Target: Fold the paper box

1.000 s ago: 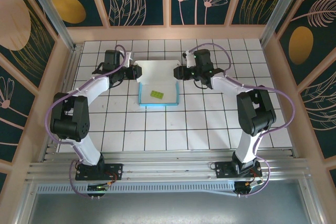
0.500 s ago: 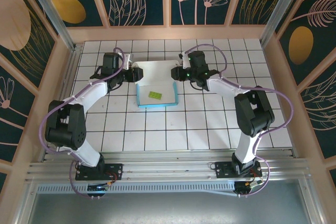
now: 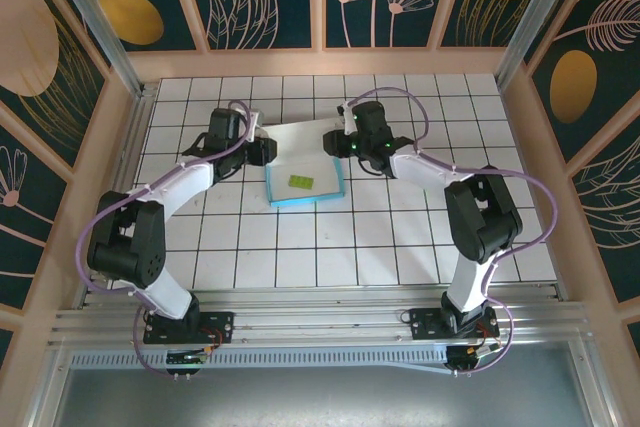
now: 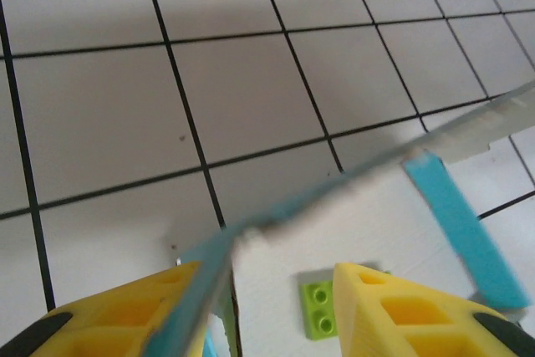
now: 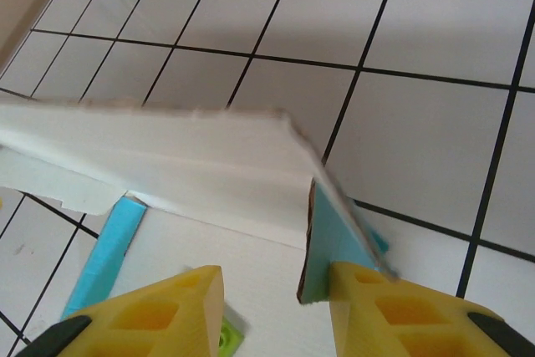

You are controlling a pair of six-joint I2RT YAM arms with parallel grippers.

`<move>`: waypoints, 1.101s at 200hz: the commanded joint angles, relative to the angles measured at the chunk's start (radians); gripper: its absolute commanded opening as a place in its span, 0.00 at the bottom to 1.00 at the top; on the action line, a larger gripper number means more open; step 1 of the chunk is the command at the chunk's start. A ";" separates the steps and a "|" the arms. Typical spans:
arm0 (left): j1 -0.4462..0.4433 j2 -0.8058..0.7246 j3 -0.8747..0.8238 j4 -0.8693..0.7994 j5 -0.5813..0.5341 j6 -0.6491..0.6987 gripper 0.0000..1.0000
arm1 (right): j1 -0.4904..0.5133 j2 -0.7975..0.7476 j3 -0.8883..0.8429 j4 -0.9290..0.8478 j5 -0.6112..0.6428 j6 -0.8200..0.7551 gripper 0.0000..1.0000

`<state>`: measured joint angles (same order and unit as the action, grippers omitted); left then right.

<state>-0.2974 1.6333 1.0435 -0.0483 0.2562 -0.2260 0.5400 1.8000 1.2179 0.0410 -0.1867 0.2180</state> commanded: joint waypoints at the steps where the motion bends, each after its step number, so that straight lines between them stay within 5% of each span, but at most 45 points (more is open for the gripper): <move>1: -0.026 -0.043 -0.053 0.042 -0.024 -0.012 0.45 | 0.036 -0.042 -0.043 0.050 0.009 0.038 0.38; 220: -0.039 -0.036 -0.196 0.254 0.155 -0.277 0.49 | 0.072 -0.074 -0.156 0.110 0.004 0.068 0.39</move>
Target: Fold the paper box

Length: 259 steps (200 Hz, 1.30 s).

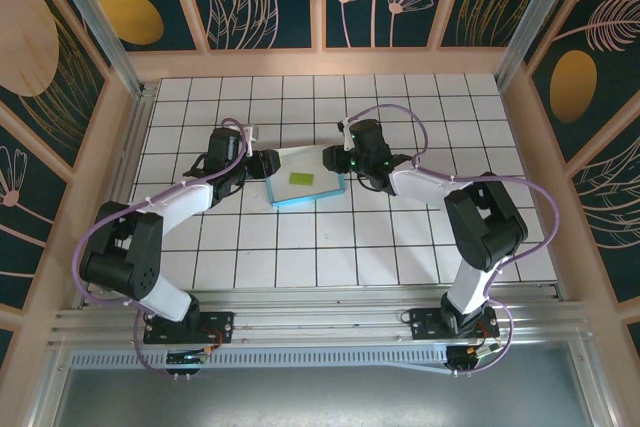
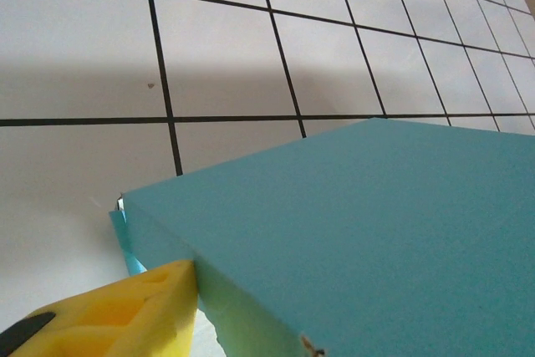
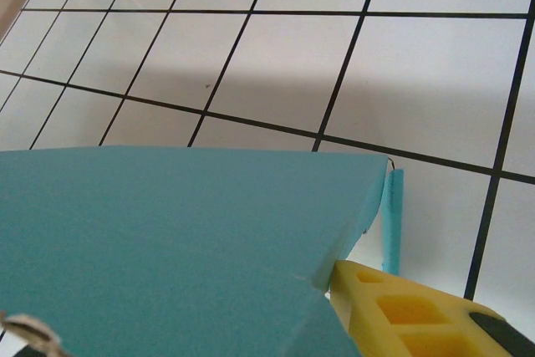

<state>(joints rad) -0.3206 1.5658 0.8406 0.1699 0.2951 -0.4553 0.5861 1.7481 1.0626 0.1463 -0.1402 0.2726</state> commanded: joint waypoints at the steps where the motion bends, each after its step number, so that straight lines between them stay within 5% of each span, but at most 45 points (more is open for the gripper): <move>1: -0.016 0.032 0.008 0.036 0.116 -0.049 0.49 | 0.026 -0.022 -0.001 0.004 -0.043 0.013 0.39; 104: -0.015 0.076 0.068 0.010 0.119 -0.084 0.49 | 0.027 -0.021 0.019 -0.005 -0.055 0.012 0.39; 259: -0.015 -0.035 -0.145 0.093 0.146 -0.119 0.50 | 0.028 -0.078 -0.177 0.079 -0.001 0.028 0.41</move>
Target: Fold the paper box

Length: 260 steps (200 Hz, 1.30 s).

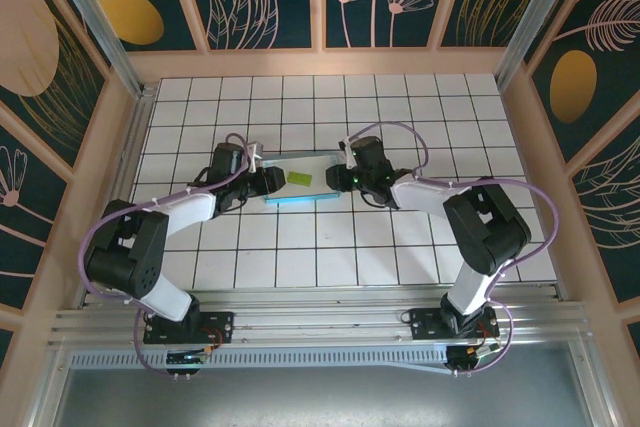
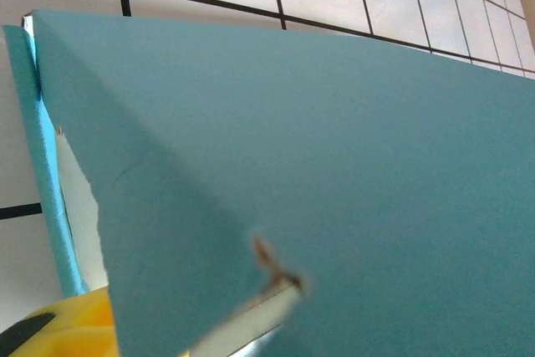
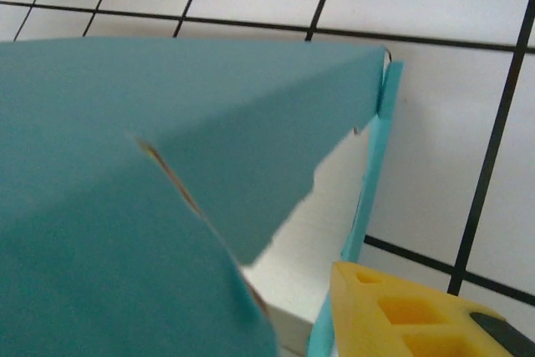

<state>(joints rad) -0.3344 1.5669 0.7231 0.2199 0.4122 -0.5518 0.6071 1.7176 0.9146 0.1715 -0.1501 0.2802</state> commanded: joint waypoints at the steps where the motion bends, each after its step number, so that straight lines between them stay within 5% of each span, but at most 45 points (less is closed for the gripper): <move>1: -0.002 -0.038 -0.029 0.044 0.030 -0.023 0.50 | 0.008 -0.047 -0.030 0.055 0.009 0.021 0.41; 105: -0.032 -0.370 -0.173 0.030 0.042 -0.131 0.51 | 0.026 -0.299 -0.100 0.006 -0.013 0.076 0.54; 132: -0.060 -0.558 -0.118 -0.131 -0.065 -0.177 0.49 | 0.023 -0.458 -0.105 -0.010 -0.051 0.081 0.56; 148: -0.059 -0.605 -0.009 -0.295 -0.237 -0.188 0.43 | -0.013 -0.494 -0.063 -0.022 -0.078 0.122 0.58; 166: -0.018 -0.527 0.151 -0.428 -0.343 -0.157 0.40 | -0.110 -0.404 0.073 -0.117 -0.175 0.185 0.58; 188: 0.121 -0.330 0.296 -0.454 -0.185 -0.142 0.40 | -0.182 -0.206 0.322 -0.351 -0.234 0.182 0.57; 213: 0.137 -0.115 0.471 -0.535 -0.117 -0.062 0.45 | -0.214 -0.039 0.503 -0.487 -0.294 0.173 0.57; 239: 0.140 0.006 0.489 -0.501 -0.012 -0.070 0.46 | -0.214 0.085 0.604 -0.561 -0.350 0.219 0.57; 260: 0.138 0.031 0.427 -0.475 -0.039 -0.052 0.46 | -0.209 0.140 0.616 -0.576 -0.409 0.240 0.56</move>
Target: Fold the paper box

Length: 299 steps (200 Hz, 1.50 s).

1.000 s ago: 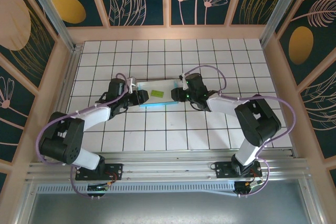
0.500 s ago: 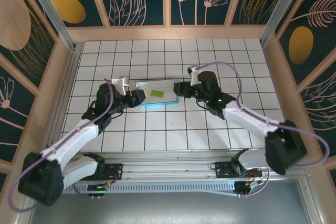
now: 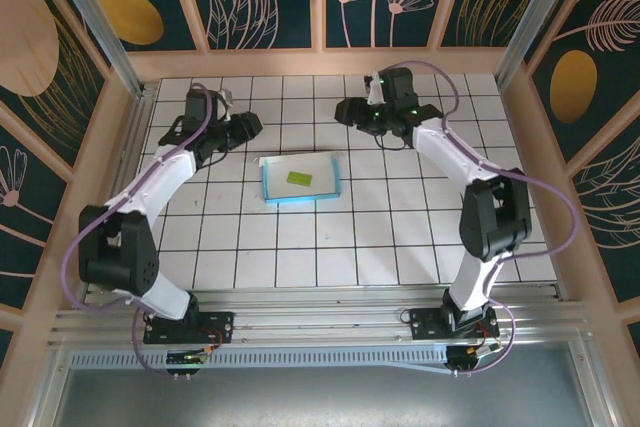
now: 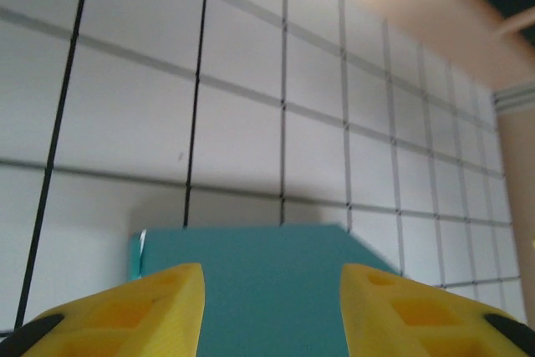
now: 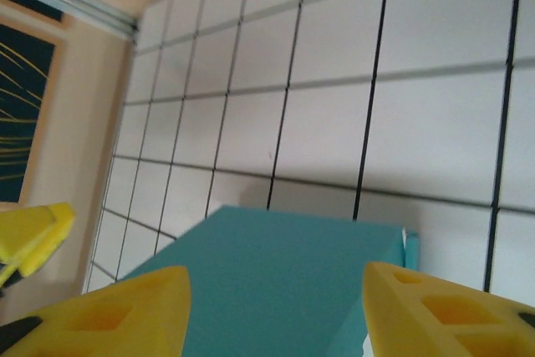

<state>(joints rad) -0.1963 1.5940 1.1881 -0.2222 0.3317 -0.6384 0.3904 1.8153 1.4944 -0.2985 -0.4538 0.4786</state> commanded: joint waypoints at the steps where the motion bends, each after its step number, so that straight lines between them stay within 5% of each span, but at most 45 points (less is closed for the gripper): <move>1: 0.000 0.004 -0.042 -0.033 0.037 0.035 0.46 | 0.008 0.043 0.034 -0.105 -0.106 0.043 0.56; 82: 0.000 -0.038 -0.260 0.170 0.192 -0.034 0.46 | 0.038 0.048 -0.103 0.004 -0.117 0.087 0.45; 185: -0.007 -0.002 -0.357 0.252 0.213 -0.063 0.32 | 0.093 0.059 -0.246 0.095 -0.040 0.096 0.28; 299: -0.026 -0.054 -0.393 0.187 -0.020 -0.021 0.29 | 0.118 -0.019 -0.299 0.135 0.075 0.077 0.33</move>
<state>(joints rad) -0.2192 1.5856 0.7792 -0.0044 0.3786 -0.6823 0.5053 1.8614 1.1645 -0.1528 -0.4202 0.5800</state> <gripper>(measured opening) 0.282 0.320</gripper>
